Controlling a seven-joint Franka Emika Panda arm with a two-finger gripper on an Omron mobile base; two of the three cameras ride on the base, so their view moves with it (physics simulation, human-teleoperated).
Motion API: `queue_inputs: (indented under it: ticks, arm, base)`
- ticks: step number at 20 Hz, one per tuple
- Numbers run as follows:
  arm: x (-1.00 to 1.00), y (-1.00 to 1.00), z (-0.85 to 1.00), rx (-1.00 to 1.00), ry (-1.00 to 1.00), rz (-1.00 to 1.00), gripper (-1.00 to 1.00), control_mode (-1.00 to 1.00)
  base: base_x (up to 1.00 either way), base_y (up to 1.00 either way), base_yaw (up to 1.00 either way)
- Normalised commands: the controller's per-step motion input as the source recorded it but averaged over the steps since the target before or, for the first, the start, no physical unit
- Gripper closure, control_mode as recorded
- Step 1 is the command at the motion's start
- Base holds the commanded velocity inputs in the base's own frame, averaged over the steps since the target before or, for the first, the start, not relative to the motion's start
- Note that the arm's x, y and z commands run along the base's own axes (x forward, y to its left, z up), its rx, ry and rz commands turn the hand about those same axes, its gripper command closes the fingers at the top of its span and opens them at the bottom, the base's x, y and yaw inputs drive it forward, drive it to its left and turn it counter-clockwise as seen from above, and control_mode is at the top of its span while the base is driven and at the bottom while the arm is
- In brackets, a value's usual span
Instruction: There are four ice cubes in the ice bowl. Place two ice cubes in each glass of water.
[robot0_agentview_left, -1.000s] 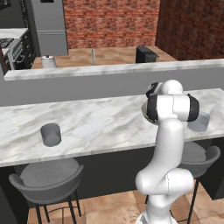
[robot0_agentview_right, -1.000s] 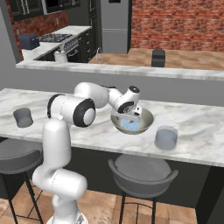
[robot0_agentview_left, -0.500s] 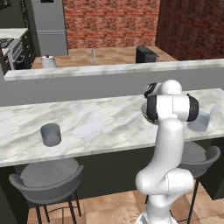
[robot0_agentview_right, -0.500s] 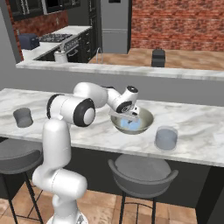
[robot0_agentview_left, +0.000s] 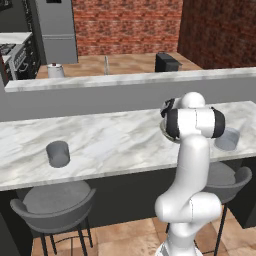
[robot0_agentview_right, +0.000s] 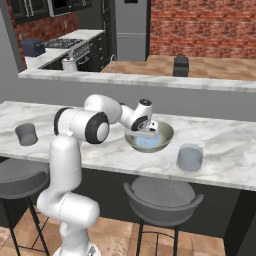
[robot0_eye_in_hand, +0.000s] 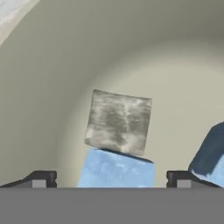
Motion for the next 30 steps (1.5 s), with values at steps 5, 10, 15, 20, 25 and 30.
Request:
queue_inputs:
  ticks: [5, 10, 15, 20, 25, 30]
  arm:
    - [-0.07, -0.15, -0.3, -0.08, 0.06, 0.0, -1.0, -1.0]
    - [-0.17, -0.14, -0.23, -0.02, 0.26, 0.0, 1.0, -1.0]
    - [-0.13, -0.1, -0.24, 0.11, 0.32, 0.0, 1.0, -1.0]
    - [-0.04, 0.0, -0.31, 0.3, -0.02, 0.0, 1.0, -1.0]
    - [-0.18, 0.0, 0.29, 0.39, -0.38, 0.08, 1.0, -1.0]
    - [-0.28, 0.29, 0.46, 0.24, -0.39, 0.16, 1.0, -1.0]
  base:
    - [0.0, 0.0, 0.0]
    - [0.0, 0.0, 0.0]
    - [0.0, 0.0, 0.0]
    - [0.0, 0.0, 0.0]
    - [0.0, 0.0, 0.0]
    - [0.0, 0.0, 0.0]
